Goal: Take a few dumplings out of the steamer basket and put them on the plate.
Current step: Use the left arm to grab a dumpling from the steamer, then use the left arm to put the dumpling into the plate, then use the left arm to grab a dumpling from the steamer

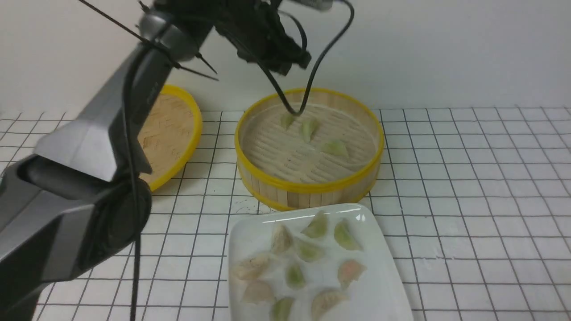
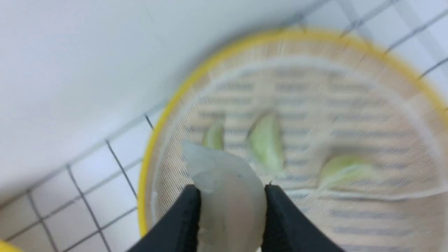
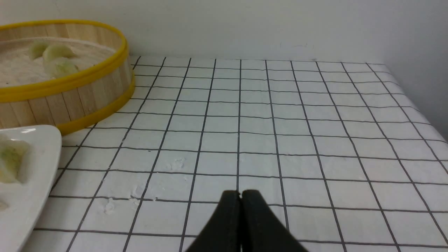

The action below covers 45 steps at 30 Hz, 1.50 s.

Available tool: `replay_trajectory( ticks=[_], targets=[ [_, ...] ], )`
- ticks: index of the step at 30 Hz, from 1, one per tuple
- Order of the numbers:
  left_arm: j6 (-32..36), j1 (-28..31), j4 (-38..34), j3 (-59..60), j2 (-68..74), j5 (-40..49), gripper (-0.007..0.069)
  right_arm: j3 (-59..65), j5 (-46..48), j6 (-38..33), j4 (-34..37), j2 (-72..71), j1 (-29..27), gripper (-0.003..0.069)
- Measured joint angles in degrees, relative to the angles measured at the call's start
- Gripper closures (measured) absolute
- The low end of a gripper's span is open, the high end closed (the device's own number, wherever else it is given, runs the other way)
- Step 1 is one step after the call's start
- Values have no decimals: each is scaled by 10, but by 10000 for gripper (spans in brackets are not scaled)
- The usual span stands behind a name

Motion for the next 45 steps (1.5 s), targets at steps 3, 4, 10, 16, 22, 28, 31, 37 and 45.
replay_trajectory(
  ticks=[3,4,10,16,22,28,31,37,45],
  targets=[
    [-18,0,-24,62,-75,2,431,0,0,0,0,0,0,672],
    [-22,0,-30,103,-107,2,431,0,0,0,0,0,0,672],
    [-32,-10,-51,435,-305,2,431,0,0,0,0,0,0,672],
    [-31,-57,-80,708,-388,1,431,0,0,0,0,0,0,672],
    [-17,-85,-77,791,-355,-19,431,0,0,0,0,0,0,672],
    [-13,-86,-90,793,-323,-74,317,0,0,0,0,0,0,672],
    [-11,-86,-107,788,-319,-94,202,0,0,0,0,0,0,672],
    [-28,-83,-96,739,-314,-146,88,0,0,0,0,0,0,672],
    [-90,3,-25,485,-221,-151,84,0,0,0,0,0,0,672]
  ],
)
